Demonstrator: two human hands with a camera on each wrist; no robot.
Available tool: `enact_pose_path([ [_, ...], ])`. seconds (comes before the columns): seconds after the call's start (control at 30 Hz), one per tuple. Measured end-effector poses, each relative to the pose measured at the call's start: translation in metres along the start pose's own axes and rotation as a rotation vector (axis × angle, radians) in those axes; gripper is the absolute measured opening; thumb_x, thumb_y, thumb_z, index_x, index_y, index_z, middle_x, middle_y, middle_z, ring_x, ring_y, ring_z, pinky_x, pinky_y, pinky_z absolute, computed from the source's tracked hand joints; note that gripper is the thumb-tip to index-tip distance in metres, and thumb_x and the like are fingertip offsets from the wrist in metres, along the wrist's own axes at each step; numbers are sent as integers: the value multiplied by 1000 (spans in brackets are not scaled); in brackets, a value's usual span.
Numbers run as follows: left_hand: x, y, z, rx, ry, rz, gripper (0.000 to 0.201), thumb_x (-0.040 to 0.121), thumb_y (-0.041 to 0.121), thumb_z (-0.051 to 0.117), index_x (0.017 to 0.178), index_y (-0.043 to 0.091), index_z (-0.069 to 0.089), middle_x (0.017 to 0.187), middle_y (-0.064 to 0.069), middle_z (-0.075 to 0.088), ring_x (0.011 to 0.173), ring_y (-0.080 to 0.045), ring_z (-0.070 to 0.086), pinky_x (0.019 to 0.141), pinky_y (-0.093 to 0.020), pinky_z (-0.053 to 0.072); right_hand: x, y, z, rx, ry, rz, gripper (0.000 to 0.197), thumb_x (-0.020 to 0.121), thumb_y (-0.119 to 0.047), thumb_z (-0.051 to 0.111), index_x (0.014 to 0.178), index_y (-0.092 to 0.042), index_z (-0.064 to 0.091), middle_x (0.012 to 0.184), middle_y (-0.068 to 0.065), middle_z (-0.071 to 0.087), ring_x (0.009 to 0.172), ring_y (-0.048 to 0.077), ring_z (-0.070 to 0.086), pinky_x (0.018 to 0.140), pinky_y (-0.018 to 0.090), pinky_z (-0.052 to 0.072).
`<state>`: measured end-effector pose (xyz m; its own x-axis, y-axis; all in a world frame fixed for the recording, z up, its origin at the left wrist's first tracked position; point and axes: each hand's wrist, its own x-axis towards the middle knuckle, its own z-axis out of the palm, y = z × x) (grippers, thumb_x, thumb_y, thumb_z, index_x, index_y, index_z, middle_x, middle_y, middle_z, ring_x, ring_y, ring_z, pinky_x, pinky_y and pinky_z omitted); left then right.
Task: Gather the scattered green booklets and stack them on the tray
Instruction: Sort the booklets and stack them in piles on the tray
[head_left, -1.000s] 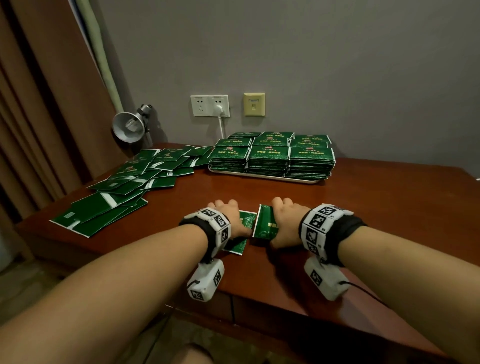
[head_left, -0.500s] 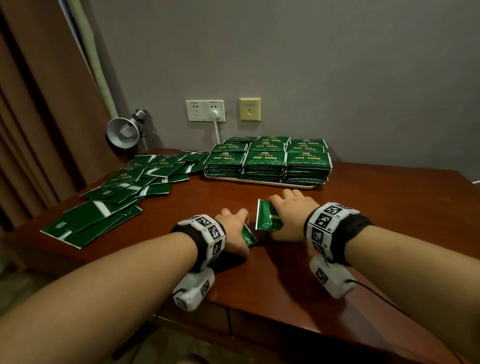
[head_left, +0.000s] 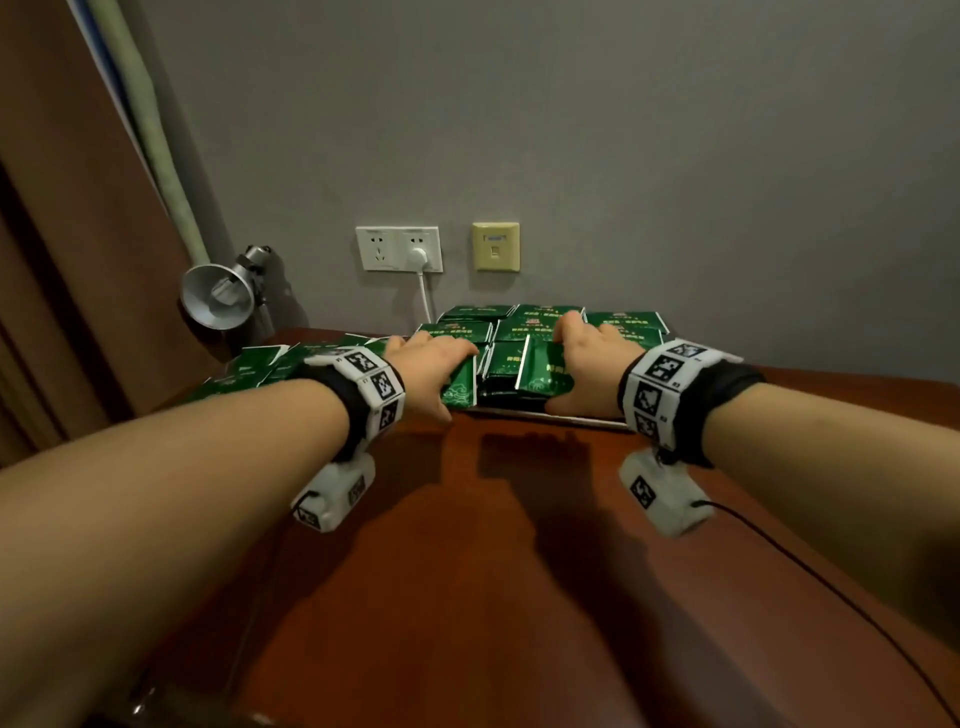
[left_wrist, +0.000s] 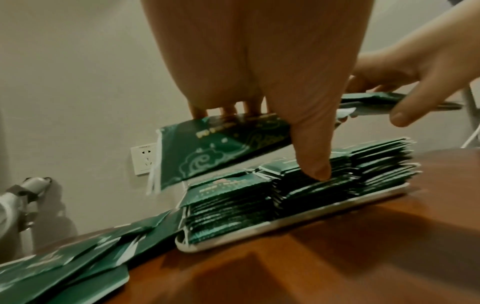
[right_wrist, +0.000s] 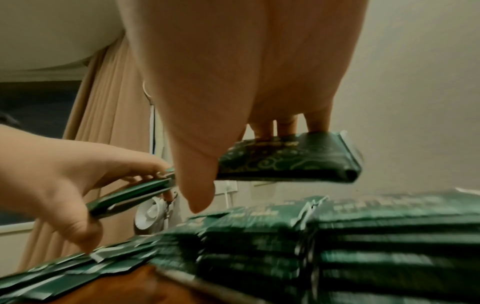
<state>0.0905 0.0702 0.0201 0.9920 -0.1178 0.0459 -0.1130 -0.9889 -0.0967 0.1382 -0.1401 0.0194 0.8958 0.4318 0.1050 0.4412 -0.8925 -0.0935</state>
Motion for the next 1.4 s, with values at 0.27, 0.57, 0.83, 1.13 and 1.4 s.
enact_pose_path([
  [0.27,99,-37,16,-9,-67,58,97,67,41,85,146,27,30,138,-2,43,128,-26,37,107,-49,35,127,16,-16,-83,-44,39,79,70,-55,78,121,-12,35,111,11,57,105,32,51,87,46,48],
  [0.57,144,-57,38,13,-168,128,104,70,43,83,153,25,22,143,-5,37,131,-27,33,108,-43,36,196,6,8,-112,-95,3,87,70,-48,81,129,-6,33,112,9,56,100,28,54,76,36,44],
  [0.83,122,-54,39,24,-79,74,113,68,49,82,154,30,11,156,-7,21,141,-28,19,114,-43,25,169,-4,5,-307,-51,-92,66,77,-39,75,127,-17,38,117,10,57,105,31,50,86,43,49],
  [1.13,16,-20,42,60,-75,-76,111,68,59,77,153,29,14,145,-10,30,133,-32,29,107,-47,34,38,-63,16,-216,-128,-272,65,80,-48,68,130,-16,42,125,11,54,116,32,50,90,42,48],
  [1.4,-110,-31,87,-17,-284,-406,105,70,59,74,151,24,18,147,-13,24,136,-36,24,106,-56,34,-59,-160,80,-145,-456,-277,96,73,-64,69,145,-16,28,142,13,41,124,35,49,98,48,46],
])
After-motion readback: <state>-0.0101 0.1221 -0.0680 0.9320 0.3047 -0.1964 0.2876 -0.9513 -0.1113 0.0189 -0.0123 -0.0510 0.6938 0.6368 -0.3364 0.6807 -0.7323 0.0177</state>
